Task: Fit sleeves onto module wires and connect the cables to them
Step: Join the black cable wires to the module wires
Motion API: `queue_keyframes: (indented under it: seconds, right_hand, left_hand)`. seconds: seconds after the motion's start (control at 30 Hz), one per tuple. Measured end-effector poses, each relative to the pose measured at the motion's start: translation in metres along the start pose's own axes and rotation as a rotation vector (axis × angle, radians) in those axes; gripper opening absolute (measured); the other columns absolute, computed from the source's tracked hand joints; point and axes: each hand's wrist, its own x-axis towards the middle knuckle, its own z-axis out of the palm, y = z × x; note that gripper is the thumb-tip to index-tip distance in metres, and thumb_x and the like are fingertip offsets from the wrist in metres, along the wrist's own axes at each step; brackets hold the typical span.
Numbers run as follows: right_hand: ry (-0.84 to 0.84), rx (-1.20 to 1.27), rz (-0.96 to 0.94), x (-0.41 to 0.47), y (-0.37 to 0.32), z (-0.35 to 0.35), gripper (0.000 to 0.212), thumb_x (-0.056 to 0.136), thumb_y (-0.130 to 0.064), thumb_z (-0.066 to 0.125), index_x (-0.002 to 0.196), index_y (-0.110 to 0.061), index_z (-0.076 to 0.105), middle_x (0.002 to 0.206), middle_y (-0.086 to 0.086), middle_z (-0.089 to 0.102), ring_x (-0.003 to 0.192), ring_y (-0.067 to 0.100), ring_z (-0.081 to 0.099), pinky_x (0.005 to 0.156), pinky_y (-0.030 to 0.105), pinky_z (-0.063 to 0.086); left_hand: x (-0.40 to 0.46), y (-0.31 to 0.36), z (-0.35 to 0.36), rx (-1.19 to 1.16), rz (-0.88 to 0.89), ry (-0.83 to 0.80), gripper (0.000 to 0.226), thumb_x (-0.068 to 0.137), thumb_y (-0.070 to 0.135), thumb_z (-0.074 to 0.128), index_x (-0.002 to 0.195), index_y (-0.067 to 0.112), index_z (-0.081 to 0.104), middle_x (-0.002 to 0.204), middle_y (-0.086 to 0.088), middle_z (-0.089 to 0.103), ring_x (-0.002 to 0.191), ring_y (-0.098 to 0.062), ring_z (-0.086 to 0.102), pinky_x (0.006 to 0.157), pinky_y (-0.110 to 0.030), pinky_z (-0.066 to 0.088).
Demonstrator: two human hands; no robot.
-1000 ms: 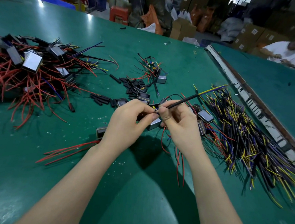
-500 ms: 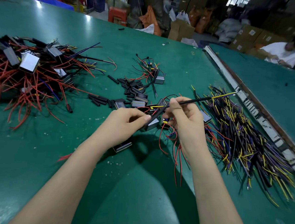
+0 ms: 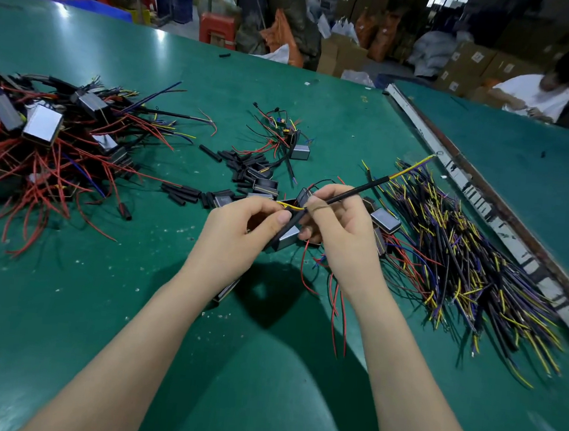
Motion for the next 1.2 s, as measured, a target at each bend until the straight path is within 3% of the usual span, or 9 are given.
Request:
queue_keyframes:
  seconds: [0.23,0.33,0.43,0.57,0.7,0.8,0.97,1.1,1.2]
  right_hand:
    - [-0.01,-0.118,-0.023,-0.002,0.003,0.005,0.018,0.095,-0.003,0.054,0.087,-0.018,0.052,0.073,0.003,0.056,0.056,0.01,0.054,0.055,0.018,0.046]
    - [-0.001,-0.206,-0.057,-0.001,0.005,0.006,0.015,0.093,-0.01,0.06,0.084,-0.022,0.057,0.078,0.005,0.06,0.069,0.016,0.055,0.066,0.031,0.045]
    - [0.021,-0.256,-0.083,-0.001,0.008,0.006,0.019,0.09,-0.009,0.064,0.081,-0.025,0.06,0.078,0.0,0.061,0.07,0.014,0.056,0.07,0.031,0.046]
    - [-0.002,-0.287,-0.064,-0.002,0.011,0.005,0.022,0.088,-0.006,0.067,0.083,-0.027,0.061,0.073,-0.006,0.062,0.068,0.011,0.059,0.073,0.04,0.052]
    - [-0.056,-0.259,-0.028,-0.001,0.011,0.001,0.021,0.087,-0.007,0.067,0.088,-0.027,0.061,0.073,-0.004,0.063,0.064,0.009,0.062,0.073,0.049,0.055]
    - [-0.051,-0.293,-0.046,0.0,0.011,0.001,0.019,0.087,-0.01,0.068,0.086,-0.027,0.061,0.074,-0.006,0.063,0.068,0.01,0.062,0.073,0.045,0.056]
    - [0.064,-0.202,-0.014,0.006,0.009,-0.009,0.017,0.086,-0.009,0.069,0.084,-0.023,0.061,0.069,-0.009,0.065,0.064,0.007,0.059,0.07,0.031,0.052]
    - [0.07,-0.145,0.029,0.006,0.01,-0.011,0.014,0.085,-0.011,0.071,0.088,-0.021,0.061,0.069,-0.009,0.066,0.062,0.004,0.06,0.068,0.024,0.054]
    - [0.043,-0.144,0.042,0.006,0.01,-0.011,0.013,0.085,-0.012,0.071,0.089,-0.021,0.061,0.067,-0.01,0.066,0.06,0.005,0.06,0.065,0.022,0.053]
  left_hand:
    - [-0.001,0.002,0.0,-0.067,0.006,0.03,0.018,0.088,0.02,0.066,0.079,0.035,0.068,0.081,0.017,0.066,0.075,0.002,0.058,0.072,-0.016,0.043]
    - [0.0,0.001,-0.004,0.042,0.053,0.059,0.016,0.086,0.019,0.068,0.08,0.033,0.071,0.076,0.012,0.065,0.07,-0.002,0.056,0.068,-0.018,0.041]
    - [0.0,-0.001,-0.007,0.196,0.125,0.07,0.008,0.085,0.016,0.07,0.085,0.02,0.076,0.07,0.006,0.061,0.065,-0.008,0.052,0.064,-0.018,0.039]
    - [0.001,-0.003,-0.007,0.337,0.201,0.042,0.006,0.084,0.015,0.07,0.085,0.015,0.075,0.067,0.016,0.049,0.063,-0.003,0.046,0.061,-0.015,0.032]
    - [0.002,-0.007,-0.005,0.362,0.14,0.005,0.011,0.088,0.02,0.065,0.09,0.015,0.074,0.078,0.006,0.062,0.075,-0.013,0.053,0.066,-0.021,0.032]
    - [0.003,-0.008,-0.007,0.362,0.08,-0.046,0.02,0.093,0.03,0.057,0.091,0.019,0.074,0.082,0.0,0.07,0.077,-0.015,0.058,0.067,-0.026,0.036]
    - [0.006,-0.013,-0.023,0.283,-0.136,-0.133,0.03,0.091,0.042,0.055,0.08,0.022,0.072,0.058,0.001,0.059,0.052,-0.01,0.046,0.05,-0.019,0.034]
    - [0.004,-0.01,-0.02,0.262,-0.12,-0.224,0.02,0.092,0.035,0.057,0.078,0.027,0.069,0.079,-0.003,0.07,0.073,-0.017,0.059,0.067,-0.023,0.041]
    - [0.003,-0.006,-0.013,0.242,-0.096,-0.18,0.02,0.094,0.031,0.056,0.074,0.031,0.061,0.077,-0.007,0.068,0.063,-0.016,0.053,0.062,-0.025,0.039]
